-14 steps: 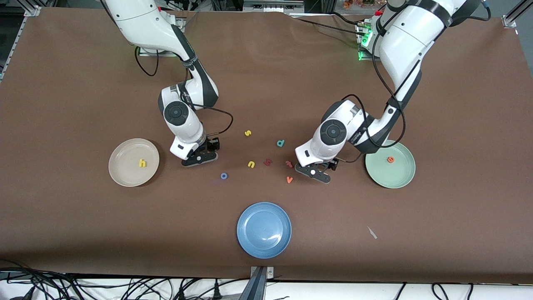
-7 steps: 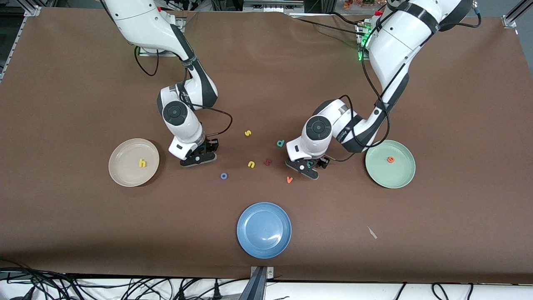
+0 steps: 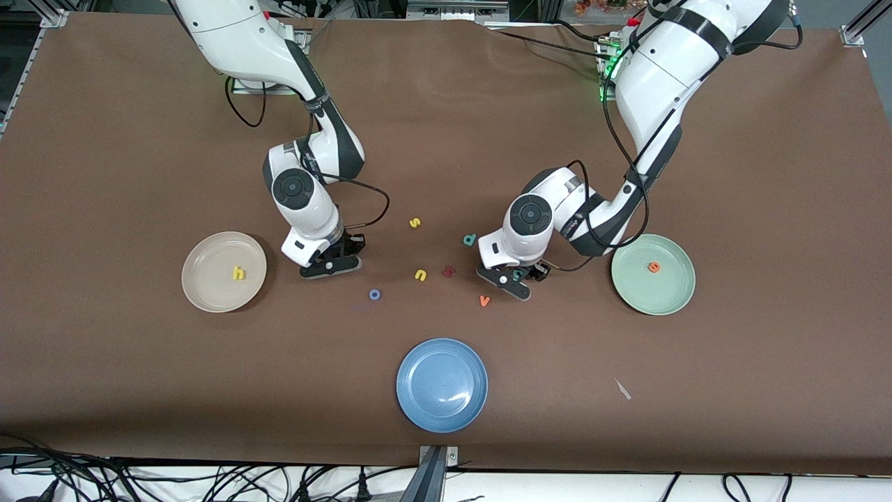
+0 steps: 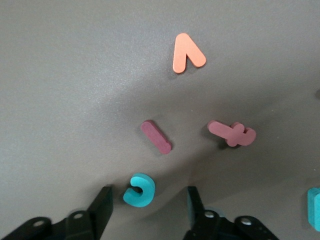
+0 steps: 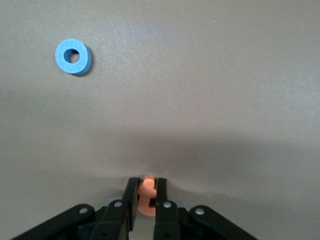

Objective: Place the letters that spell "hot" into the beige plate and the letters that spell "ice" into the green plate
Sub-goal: 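Grasp the orange t with the right gripper while the left grasps the teal c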

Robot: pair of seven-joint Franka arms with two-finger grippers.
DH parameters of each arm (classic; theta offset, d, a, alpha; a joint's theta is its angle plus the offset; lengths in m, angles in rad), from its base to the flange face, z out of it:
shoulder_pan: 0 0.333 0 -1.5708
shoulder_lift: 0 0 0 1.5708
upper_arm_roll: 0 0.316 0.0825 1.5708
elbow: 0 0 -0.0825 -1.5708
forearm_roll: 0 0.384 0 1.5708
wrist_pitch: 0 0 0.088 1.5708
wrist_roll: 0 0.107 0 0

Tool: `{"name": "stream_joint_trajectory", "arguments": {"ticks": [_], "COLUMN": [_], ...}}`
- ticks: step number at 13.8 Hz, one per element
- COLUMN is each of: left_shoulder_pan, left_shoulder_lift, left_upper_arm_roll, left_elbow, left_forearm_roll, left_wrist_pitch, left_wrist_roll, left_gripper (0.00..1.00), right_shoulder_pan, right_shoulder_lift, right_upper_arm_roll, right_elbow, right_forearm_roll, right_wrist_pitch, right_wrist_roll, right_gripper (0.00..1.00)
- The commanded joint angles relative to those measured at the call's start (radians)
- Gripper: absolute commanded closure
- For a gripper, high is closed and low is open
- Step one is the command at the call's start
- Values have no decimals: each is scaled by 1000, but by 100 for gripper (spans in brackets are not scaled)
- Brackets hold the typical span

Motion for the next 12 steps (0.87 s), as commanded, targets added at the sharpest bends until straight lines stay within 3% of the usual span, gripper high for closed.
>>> {"name": "stream_joint_trajectory", "arguments": {"ticks": [1, 3, 5, 6, 8, 12], "left_shoulder_pan": [1, 0, 0, 0, 1, 20], "left_shoulder_lift": [14, 14, 15, 15, 14, -14], "left_upper_arm_roll": [-2, -2, 0, 2, 2, 0], "left_elbow": [25, 25, 25, 25, 25, 27], "left_forearm_roll": [38, 38, 38, 40, 38, 37], "left_wrist_pitch": [6, 8, 8, 8, 8, -6], "left_wrist_roll": [12, 14, 14, 14, 33, 46], "left_gripper": [51, 57, 66, 73, 98, 100], "right_shoulder_pan": [0, -23, -76, -104, -162, -199], "right_shoulder_lift": [-9, -9, -14, -21, -49, -58], "right_upper_arm_roll": [-14, -64, -84, -87, -93, -184], "right_elbow": [38, 119, 138, 132, 129, 127], "right_forearm_roll": [-6, 1, 8, 9, 9, 9], "right_wrist_pitch": [-90, -233, -278, -290, -334, -389], "right_wrist_roll": [10, -70, -156, -215, -311, -472], "right_gripper": [100, 100, 100, 100, 100, 99]}}
